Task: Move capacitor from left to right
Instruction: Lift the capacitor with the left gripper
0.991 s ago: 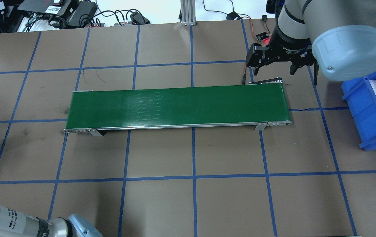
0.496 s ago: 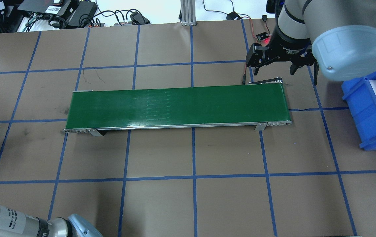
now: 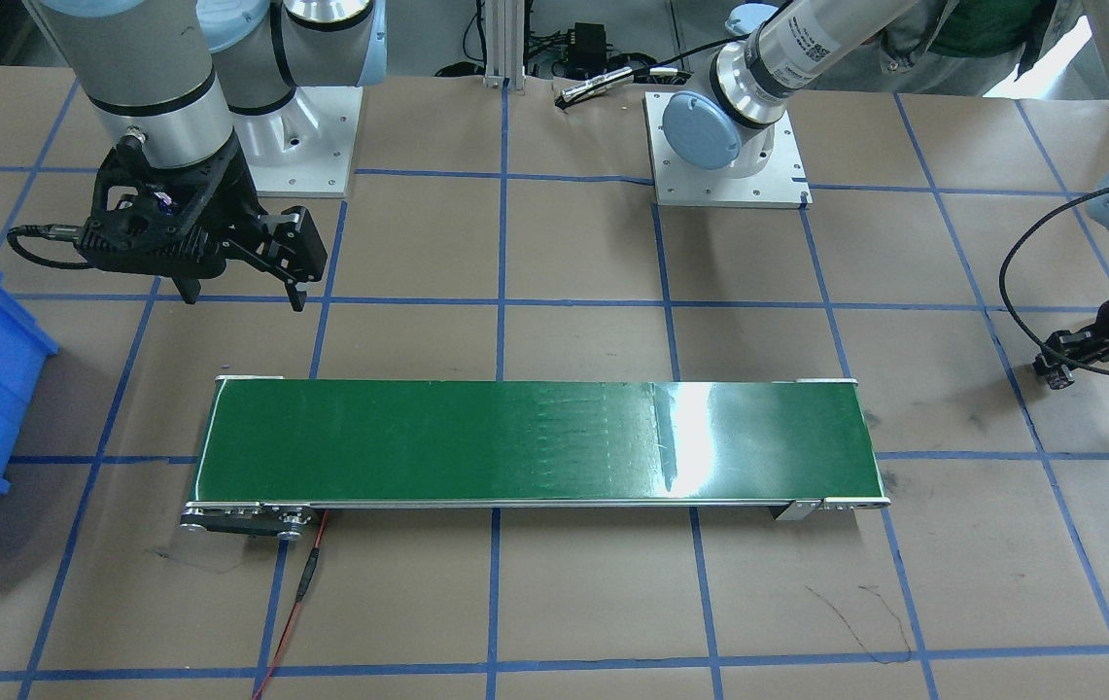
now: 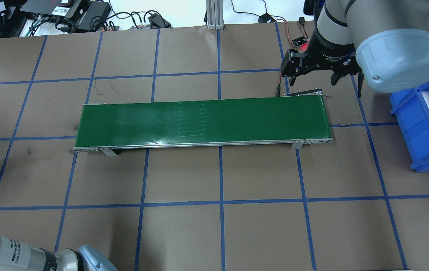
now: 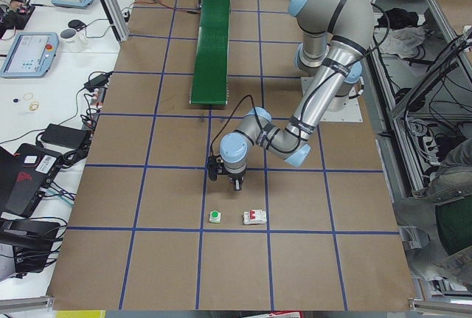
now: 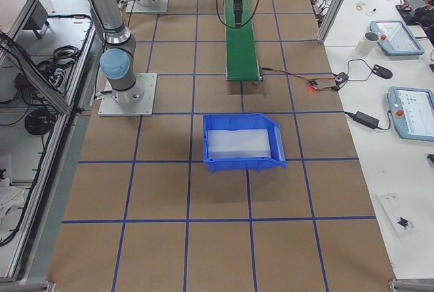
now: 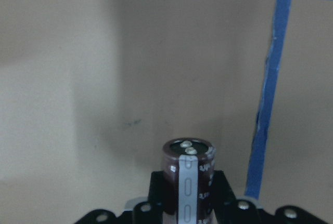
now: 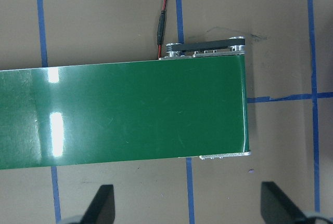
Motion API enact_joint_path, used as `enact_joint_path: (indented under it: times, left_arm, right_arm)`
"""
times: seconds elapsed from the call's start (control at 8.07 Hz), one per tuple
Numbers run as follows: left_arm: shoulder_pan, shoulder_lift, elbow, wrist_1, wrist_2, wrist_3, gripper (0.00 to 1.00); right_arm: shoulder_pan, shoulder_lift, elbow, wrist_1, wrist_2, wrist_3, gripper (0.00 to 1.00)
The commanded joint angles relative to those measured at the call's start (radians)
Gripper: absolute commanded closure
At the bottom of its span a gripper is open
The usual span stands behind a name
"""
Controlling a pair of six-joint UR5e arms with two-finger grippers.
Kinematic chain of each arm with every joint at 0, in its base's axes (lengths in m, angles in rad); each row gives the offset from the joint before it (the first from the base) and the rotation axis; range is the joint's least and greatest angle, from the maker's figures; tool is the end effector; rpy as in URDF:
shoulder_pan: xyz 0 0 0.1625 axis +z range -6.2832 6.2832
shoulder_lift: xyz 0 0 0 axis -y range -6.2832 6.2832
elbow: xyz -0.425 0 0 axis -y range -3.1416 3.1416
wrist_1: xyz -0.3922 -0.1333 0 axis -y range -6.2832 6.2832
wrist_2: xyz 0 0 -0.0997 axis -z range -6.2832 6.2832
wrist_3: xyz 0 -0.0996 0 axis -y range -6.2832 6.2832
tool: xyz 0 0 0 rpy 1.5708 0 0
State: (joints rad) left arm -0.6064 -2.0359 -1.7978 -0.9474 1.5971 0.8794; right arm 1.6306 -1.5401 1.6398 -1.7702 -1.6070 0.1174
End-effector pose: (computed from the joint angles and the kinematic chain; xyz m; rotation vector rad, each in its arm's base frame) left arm 0.4064 -0.4409 0.1859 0.1304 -3.0985 -0.0969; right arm 0.1601 -0.5037 0.4591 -0.0924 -3.1089 0.1596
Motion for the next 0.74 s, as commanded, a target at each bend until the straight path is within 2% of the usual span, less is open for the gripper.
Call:
enact_joint_path:
  times: [0.0, 0.12, 0.25, 0.62]
  left_arm:
    - [-0.018, 0.100, 0.002, -0.099, 0.049, -0.048, 1.00]
    - [-0.045, 0.170, 0.011, -0.248, 0.053, -0.132, 1.00]
    - [-0.111, 0.228, 0.012, -0.333, 0.050, -0.210, 1.00]
    - [-0.339, 0.298, 0.012, -0.378, 0.041, -0.506, 1.00]
  right_arm:
    - [0.000, 0.000, 0.000, 0.000, 0.001, 0.001, 0.00]
    - [0.000, 0.000, 0.000, 0.000, 0.001, 0.001, 0.00]
    - [0.000, 0.000, 0.000, 0.000, 0.001, 0.001, 0.00]
    - [0.000, 0.000, 0.000, -0.003, 0.009, 0.001, 0.00]
